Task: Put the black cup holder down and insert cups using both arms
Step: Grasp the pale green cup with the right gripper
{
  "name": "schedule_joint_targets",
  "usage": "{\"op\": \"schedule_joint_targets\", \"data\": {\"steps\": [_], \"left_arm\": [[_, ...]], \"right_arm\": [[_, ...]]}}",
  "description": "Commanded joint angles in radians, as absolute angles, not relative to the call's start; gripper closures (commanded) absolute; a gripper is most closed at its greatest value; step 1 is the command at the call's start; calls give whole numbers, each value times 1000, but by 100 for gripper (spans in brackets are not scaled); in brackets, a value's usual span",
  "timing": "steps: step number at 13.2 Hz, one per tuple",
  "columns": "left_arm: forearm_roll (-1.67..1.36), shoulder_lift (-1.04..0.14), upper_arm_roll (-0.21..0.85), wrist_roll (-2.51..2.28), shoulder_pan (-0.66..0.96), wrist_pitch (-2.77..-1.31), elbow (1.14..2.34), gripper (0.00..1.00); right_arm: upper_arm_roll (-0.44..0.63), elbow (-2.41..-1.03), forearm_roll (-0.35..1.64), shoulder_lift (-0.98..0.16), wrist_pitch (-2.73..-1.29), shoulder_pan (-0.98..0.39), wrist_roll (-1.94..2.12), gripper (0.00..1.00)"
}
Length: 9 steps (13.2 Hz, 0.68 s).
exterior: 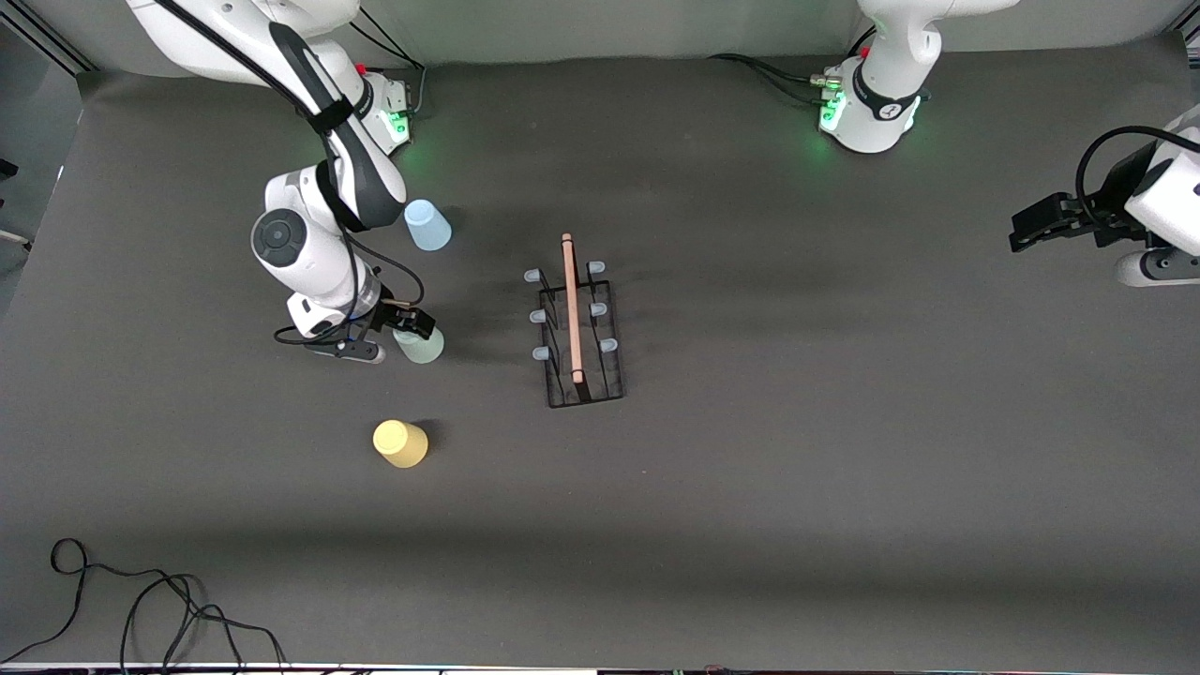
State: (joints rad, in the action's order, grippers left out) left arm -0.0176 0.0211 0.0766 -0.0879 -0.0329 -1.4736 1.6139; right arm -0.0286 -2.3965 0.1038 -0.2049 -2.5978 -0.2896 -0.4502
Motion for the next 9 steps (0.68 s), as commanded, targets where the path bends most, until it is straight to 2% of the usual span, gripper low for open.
{"op": "schedule_joint_targets", "data": {"steps": [1, 2, 3, 6, 9], "left_arm": [[-12, 44, 60, -77, -5, -1496, 1632, 0], [-12, 44, 60, -77, -5, -1496, 1632, 0], [-12, 43, 60, -77, -5, -1496, 1632, 0], [-2, 34, 60, -77, -3, -1505, 1632, 0], [29, 25, 61, -74, -5, -1520, 1634, 0]], "right_arm": [[-20, -2402, 117, -251, -2669, -333, -488, 0], [-20, -2402, 117, -249, -2668, -333, -486, 42], [-20, -2401, 117, -238, -2657, -333, -489, 99], [-15, -2399, 117, -175, -2582, -333, -482, 100], [-12, -2376, 117, -28, -2411, -330, -511, 100]]}}
